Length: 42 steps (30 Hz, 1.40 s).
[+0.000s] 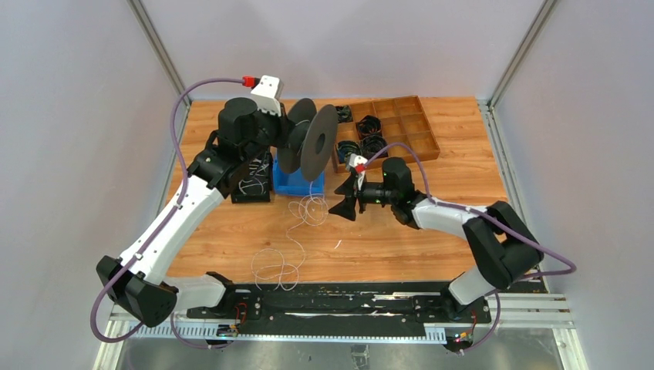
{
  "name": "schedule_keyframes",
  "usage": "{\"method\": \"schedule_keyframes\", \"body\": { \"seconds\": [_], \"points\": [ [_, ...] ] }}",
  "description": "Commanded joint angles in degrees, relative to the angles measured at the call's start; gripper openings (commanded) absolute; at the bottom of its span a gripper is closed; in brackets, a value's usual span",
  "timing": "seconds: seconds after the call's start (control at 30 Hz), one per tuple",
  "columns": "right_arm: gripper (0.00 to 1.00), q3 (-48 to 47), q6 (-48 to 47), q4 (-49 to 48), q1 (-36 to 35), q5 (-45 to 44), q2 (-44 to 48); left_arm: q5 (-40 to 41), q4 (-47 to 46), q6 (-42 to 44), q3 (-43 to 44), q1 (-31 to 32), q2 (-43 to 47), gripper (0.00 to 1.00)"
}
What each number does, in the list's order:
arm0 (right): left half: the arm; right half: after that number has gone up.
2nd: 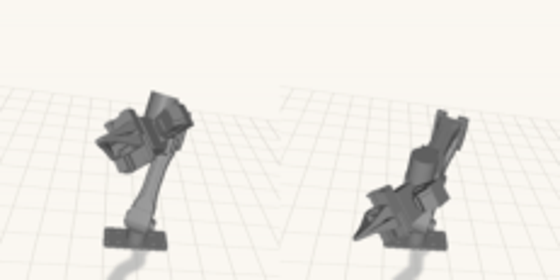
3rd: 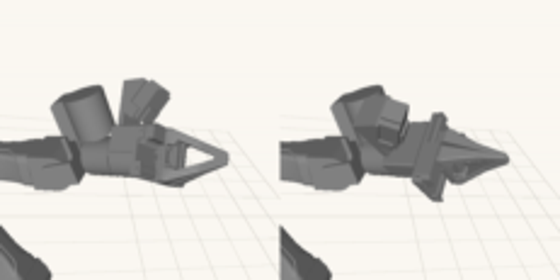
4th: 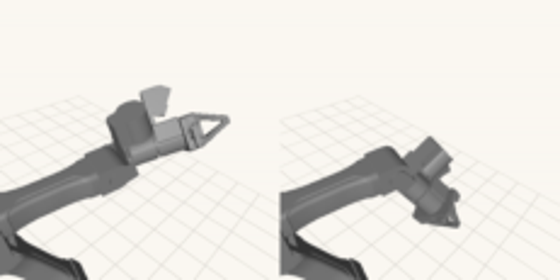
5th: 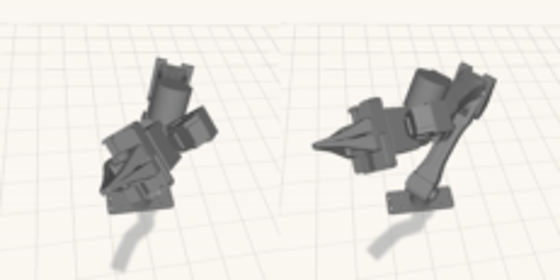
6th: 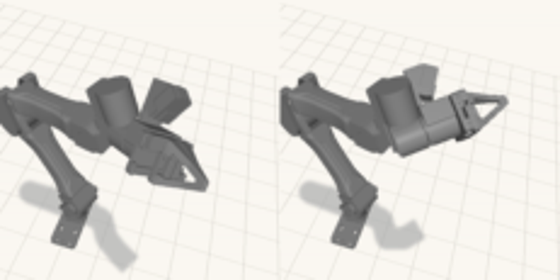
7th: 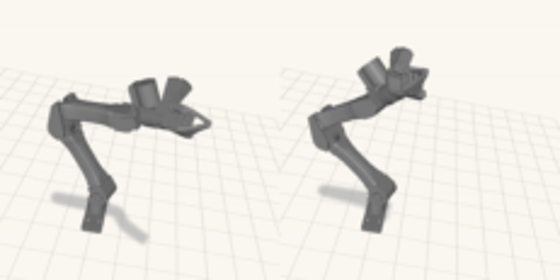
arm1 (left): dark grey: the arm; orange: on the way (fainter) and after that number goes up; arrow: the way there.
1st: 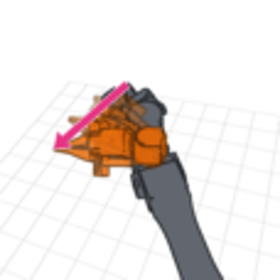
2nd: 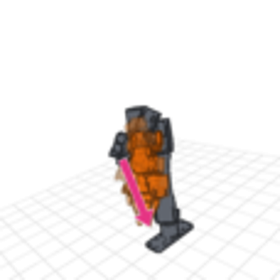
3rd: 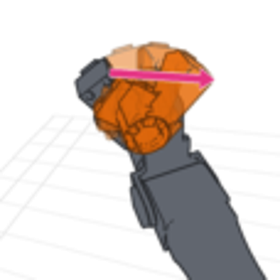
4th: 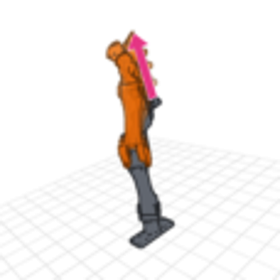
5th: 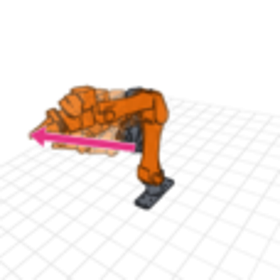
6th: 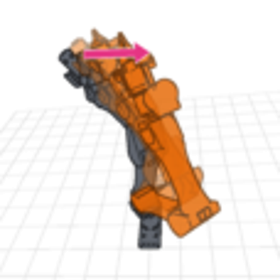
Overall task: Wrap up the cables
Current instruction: Wrap the cable around the cable reel.
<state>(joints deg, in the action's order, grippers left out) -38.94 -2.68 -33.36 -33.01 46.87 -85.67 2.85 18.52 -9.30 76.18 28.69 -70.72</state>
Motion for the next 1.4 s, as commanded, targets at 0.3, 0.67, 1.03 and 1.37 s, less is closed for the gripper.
{"method": "schedule_keyframes", "body": {
  "seconds": [0.3, 0.67, 1.03, 1.37],
  "points": [
    [0.68, -6.29, -10.69, -8.76, -3.74, 1.49, -11.08, -2.22, -3.93, -2.15, 2.70, -1.26, 1.53, 0.00],
    [0.61, -9.08, -15.37, -4.26, -7.67, 2.25, -15.36, -2.88, -3.95, -3.02, 3.07, -1.91, 1.33, 0.00],
    [0.40, -7.59, -14.39, -4.61, -8.21, 2.91, -17.97, -4.17, -4.27, -5.25, 2.84, -4.15, 1.98, 0.00],
    [0.10, -6.08, -12.46, 1.42, -8.31, 3.95, -11.24, -1.69, -4.99, -4.86, 2.60, -5.19, 1.75, 0.00]
  ]
}}
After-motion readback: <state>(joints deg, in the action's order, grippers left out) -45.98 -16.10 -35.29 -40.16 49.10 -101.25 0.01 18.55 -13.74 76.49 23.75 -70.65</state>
